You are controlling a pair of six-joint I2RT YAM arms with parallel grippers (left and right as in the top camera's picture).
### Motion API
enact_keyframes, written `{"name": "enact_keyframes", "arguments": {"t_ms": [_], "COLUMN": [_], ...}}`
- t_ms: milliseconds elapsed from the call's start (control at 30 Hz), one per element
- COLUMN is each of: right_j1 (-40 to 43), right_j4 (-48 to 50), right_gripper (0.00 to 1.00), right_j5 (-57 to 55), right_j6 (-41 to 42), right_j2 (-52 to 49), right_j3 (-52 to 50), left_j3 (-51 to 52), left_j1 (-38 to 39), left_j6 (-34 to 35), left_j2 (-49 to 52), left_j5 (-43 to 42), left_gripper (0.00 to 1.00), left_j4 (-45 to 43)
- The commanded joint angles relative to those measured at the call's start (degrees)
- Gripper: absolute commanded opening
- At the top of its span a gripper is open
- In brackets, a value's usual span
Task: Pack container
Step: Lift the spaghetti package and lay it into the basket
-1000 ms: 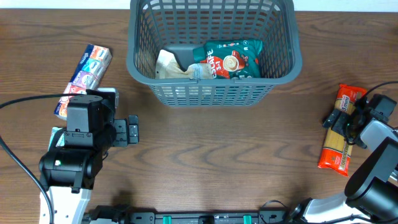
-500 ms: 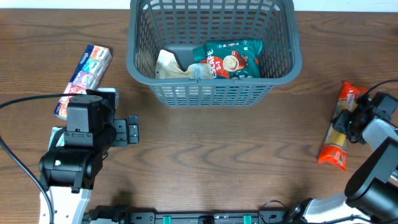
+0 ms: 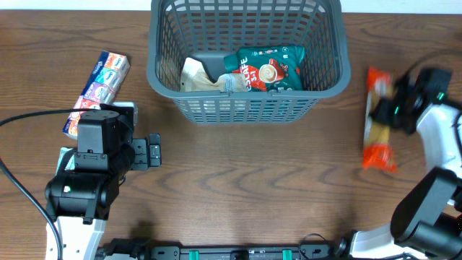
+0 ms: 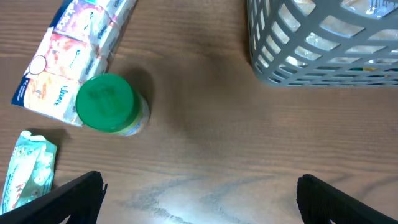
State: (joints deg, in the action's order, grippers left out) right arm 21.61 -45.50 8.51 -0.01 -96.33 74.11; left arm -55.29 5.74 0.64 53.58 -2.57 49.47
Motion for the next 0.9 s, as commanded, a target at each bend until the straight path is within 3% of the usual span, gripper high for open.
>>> {"name": "enact_keyframes", "arguments": {"t_ms": [0,167,367,667,867], "right_j1": [-2.40,-6.51,-15.93,-32.35,-39.28], "right_j4": [-3.41,-10.78,-19.45,-12.17,-7.52], "right_gripper": [0.01,0.01,0.01,0.01,0.01], "right_j5": [2.43,4.09,15.91,13.33,13.31], "right_j6": [1.68,-0.68,-26.03,-50.86,-55.32], "right_j2": [6.01,6.01,6.01,3.67,-2.80], "right_j3": [16.00,35.04,50.16,51.98,51.98], "left_j3": [-1.20,-1.20,-1.20,-1.20,-1.20], "left_j1": [0.09,0.09,0.09,0.09,0.09], "left_j6": [0.46,0.46,0.46,0.46,0.48], "left_j2": [-0.11,-0.09,-0.09,-0.11,-0.11], "left_j5": [0.68,0.68,0.68,0.68,0.68], "left_gripper": [0.99,0.99,0.98,0.98,0.99], "left_j4": [0.15,0.63,0.63,0.61,0.61]}}
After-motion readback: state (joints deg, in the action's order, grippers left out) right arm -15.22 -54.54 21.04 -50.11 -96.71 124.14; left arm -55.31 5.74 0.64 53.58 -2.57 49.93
